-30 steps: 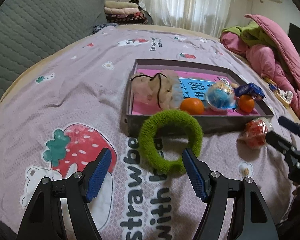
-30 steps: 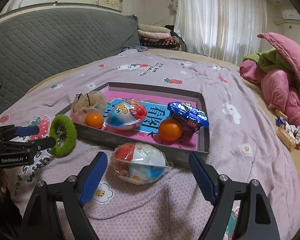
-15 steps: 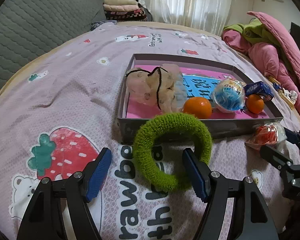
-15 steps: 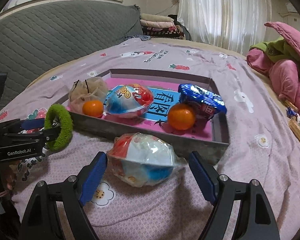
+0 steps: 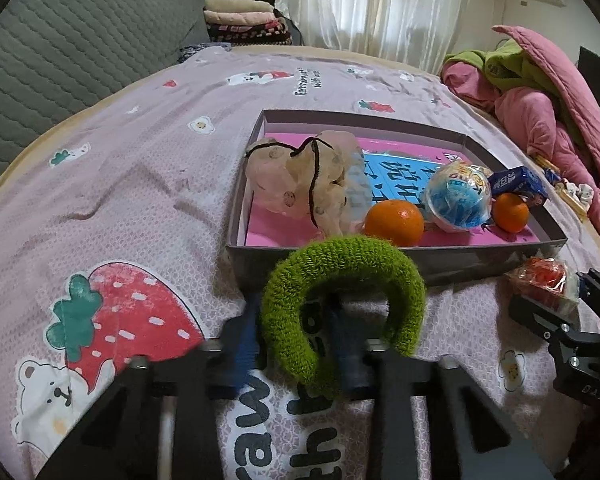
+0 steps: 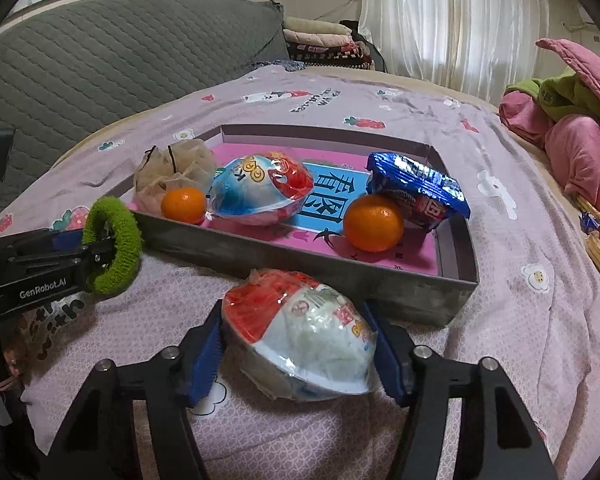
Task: Organize objects
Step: 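Grasp the green fuzzy ring with the left gripper while the right grasps the red-white candy egg, then carry the green ring and candy egg over the tray with both grippers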
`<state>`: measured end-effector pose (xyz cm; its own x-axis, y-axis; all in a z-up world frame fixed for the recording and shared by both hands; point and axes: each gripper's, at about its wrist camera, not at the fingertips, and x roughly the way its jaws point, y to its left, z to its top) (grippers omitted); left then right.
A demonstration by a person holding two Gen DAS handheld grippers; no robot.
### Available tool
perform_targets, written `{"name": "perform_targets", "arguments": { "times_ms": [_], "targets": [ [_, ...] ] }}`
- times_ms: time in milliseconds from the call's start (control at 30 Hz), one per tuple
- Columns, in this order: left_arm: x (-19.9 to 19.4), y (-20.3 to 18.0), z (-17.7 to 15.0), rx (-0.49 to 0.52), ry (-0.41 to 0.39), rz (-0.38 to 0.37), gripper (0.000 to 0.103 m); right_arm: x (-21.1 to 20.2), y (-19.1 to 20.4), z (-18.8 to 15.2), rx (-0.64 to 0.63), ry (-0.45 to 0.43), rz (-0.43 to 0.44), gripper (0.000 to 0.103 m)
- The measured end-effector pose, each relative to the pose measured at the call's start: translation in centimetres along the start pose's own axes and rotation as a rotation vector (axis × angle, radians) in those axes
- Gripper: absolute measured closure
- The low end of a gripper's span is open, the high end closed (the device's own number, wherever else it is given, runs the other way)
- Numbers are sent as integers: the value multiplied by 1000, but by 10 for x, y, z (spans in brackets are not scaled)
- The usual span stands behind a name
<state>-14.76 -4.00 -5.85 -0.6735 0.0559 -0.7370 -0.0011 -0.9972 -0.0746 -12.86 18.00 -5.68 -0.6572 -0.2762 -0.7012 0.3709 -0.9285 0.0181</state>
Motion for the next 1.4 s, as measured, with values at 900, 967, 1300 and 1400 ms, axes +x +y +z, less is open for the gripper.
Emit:
{"name": "perform_targets", "arguments": {
  "times_ms": [900, 967, 1300, 1400],
  "targets": [
    [-54, -13, 23, 17, -101, -30, 88, -47, 6, 18, -26, -190, 1, 41],
    [-59, -14, 28, 19, -113, -32, 88, -51, 7, 20, -34, -205, -5, 41],
    [-69, -20, 52, 31, -158, -34, 88, -65, 7, 34, -41, -267, -13, 41],
    [-69, -20, 60, 30, -169, -38, 88, -66, 4, 45, -45, -284, -24, 41]
  ]
}}
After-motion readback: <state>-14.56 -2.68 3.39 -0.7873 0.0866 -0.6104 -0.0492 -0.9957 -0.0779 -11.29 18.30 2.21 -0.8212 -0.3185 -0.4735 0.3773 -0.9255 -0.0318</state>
